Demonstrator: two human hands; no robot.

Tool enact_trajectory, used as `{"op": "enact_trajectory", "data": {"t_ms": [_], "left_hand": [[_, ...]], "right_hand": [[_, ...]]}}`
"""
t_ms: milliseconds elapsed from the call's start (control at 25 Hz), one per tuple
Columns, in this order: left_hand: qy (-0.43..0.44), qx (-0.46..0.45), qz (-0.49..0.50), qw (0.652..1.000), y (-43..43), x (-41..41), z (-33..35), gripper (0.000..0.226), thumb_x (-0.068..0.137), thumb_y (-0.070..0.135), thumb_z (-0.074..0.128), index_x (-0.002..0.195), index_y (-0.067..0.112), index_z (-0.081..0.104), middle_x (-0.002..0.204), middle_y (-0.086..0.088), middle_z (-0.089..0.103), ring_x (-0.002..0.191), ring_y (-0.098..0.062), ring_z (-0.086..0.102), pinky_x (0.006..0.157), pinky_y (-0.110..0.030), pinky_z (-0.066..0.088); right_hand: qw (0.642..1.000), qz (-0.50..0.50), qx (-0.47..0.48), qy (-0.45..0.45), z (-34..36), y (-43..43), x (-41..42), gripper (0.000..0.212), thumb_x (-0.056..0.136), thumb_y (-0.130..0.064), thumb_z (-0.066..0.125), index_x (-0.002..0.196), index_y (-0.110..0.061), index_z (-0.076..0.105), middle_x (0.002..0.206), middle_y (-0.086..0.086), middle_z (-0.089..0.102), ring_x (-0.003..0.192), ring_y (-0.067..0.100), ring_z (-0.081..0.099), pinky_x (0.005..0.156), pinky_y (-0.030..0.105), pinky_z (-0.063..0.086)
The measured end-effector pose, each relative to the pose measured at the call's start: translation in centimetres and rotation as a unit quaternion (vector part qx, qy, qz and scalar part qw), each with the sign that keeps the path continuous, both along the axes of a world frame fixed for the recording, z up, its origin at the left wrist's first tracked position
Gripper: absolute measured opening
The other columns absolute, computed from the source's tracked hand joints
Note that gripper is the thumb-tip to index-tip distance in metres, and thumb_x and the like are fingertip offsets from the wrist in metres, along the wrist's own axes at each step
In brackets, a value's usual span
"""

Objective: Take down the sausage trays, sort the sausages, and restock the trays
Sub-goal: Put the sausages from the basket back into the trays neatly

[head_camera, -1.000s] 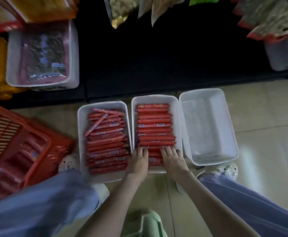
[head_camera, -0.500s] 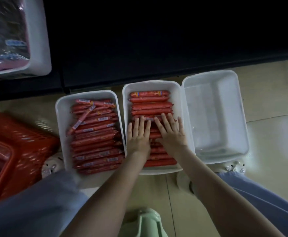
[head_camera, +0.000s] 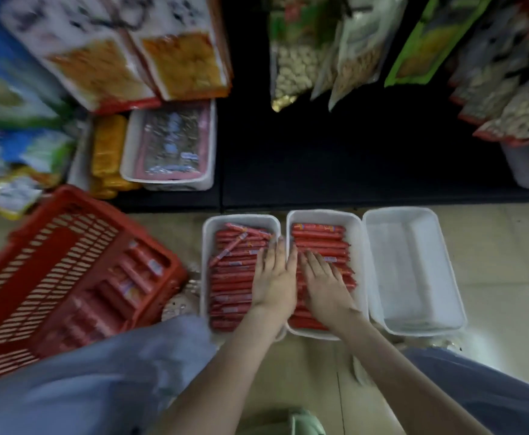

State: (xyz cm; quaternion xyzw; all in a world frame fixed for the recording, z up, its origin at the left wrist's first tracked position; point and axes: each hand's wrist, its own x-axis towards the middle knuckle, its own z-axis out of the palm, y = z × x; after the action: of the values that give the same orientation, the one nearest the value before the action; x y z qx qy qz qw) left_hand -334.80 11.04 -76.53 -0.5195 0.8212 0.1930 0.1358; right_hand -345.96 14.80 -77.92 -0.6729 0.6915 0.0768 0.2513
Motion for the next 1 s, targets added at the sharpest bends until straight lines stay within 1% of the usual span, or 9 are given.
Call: {"op": "enact_trajectory", "data": {"t_ms": [120,240,360,440,560,680,840,920,1000], "left_hand": [[0.023,-0.085,0.045,0.995,-1.3,5.0,6.3,0.061,0.099,0.022,0.034,0.152,0.012,0.007,0.159,-0.014,-0.006,0.146,-0.029,-0.003,0.116,-0.041,-0.007],[-0.001,-0.145,0.082,0.986,-3.1,12.8,11.8,0.059,0.097,0.028,0.037,0.15,0.011,0.016,0.158,-0.016,0.005,0.145,-0.03,0.005,0.117,-0.041,0.001],[-0.025,-0.155,0.165,0.974,-6.0,21.9,15.6,0.056,0.095,0.036,0.042,0.145,0.013,0.029,0.149,-0.014,0.027,0.137,-0.032,0.026,0.112,-0.041,0.02],[-0.023,-0.144,0.217,0.965,-7.5,28.4,16.2,0.05,0.095,0.035,0.045,0.14,0.015,0.036,0.14,-0.014,0.037,0.127,-0.034,0.038,0.104,-0.041,0.033],[-0.118,-0.121,0.159,0.973,-6.8,36.3,11.9,0.052,0.093,0.022,0.046,0.143,0.017,0.029,0.139,-0.012,0.038,0.127,-0.03,0.039,0.104,-0.04,0.033],[-0.209,-0.007,0.041,0.977,-3.1,39.6,2.5,0.058,0.095,0.012,0.043,0.148,0.017,0.021,0.152,-0.012,0.025,0.139,-0.029,0.025,0.115,-0.041,0.018],[-0.244,0.086,-0.044,0.965,-0.7,40.3,-9.1,0.054,0.103,0.018,0.03,0.152,0.013,0.008,0.159,-0.012,0.005,0.146,-0.028,0.005,0.117,-0.046,0.0],[-0.245,0.113,-0.069,0.961,-0.5,40.0,-12.8,0.053,0.103,0.024,0.026,0.151,0.012,0.007,0.159,-0.012,0.004,0.146,-0.03,0.002,0.117,-0.047,-0.001],[-0.238,0.106,-0.069,0.963,-0.7,39.5,-15.0,0.051,0.102,0.023,0.029,0.15,0.015,0.015,0.157,-0.011,0.013,0.145,-0.031,0.006,0.116,-0.049,-0.001]], "right_hand": [[0.993,0.03,-0.11,-0.04,4.7,-2.7,5.2,0.071,0.093,-0.02,0.047,0.151,-0.008,0.009,0.158,0.008,0.013,0.146,0.022,0.012,0.119,0.039,0.014],[0.98,0.089,-0.16,-0.082,8.2,-5.3,12.3,0.075,0.089,-0.018,0.056,0.15,-0.007,0.015,0.155,0.01,0.022,0.143,0.025,0.021,0.115,0.04,0.019],[0.958,0.157,-0.206,-0.12,9.7,-7.6,19.5,0.076,0.084,-0.014,0.062,0.149,-0.007,0.022,0.15,0.014,0.033,0.138,0.029,0.032,0.11,0.047,0.031],[0.949,0.211,-0.199,-0.128,9.6,-9.0,23.7,0.076,0.087,-0.016,0.057,0.15,-0.009,0.017,0.153,0.012,0.028,0.14,0.028,0.027,0.113,0.044,0.028],[0.94,0.281,-0.16,-0.107,7.6,-10.7,28.0,0.077,0.092,-0.02,0.049,0.152,-0.018,0.0,0.159,0.004,0.011,0.145,0.022,0.013,0.116,0.037,0.016],[0.93,0.329,-0.133,-0.093,3.3,-11.6,30.4,0.076,0.095,-0.02,0.047,0.151,-0.025,-0.004,0.16,0.0,0.006,0.146,0.019,0.008,0.118,0.037,0.013],[0.925,0.369,-0.076,-0.056,-1.9,-12.2,31.7,0.082,0.094,-0.012,0.047,0.15,-0.027,-0.01,0.16,-0.002,-0.004,0.146,0.016,-0.002,0.117,0.035,0.006],[0.917,0.39,-0.077,-0.037,-3.7,-12.2,31.8,0.086,0.09,-0.008,0.053,0.151,-0.025,-0.005,0.16,0.002,0.002,0.147,0.019,0.004,0.116,0.035,0.008],[0.91,0.405,-0.091,-0.021,-5.0,-11.9,31.9,0.09,0.079,-0.007,0.066,0.152,-0.019,0.015,0.155,0.007,0.025,0.142,0.024,0.025,0.114,0.038,0.02]]}}
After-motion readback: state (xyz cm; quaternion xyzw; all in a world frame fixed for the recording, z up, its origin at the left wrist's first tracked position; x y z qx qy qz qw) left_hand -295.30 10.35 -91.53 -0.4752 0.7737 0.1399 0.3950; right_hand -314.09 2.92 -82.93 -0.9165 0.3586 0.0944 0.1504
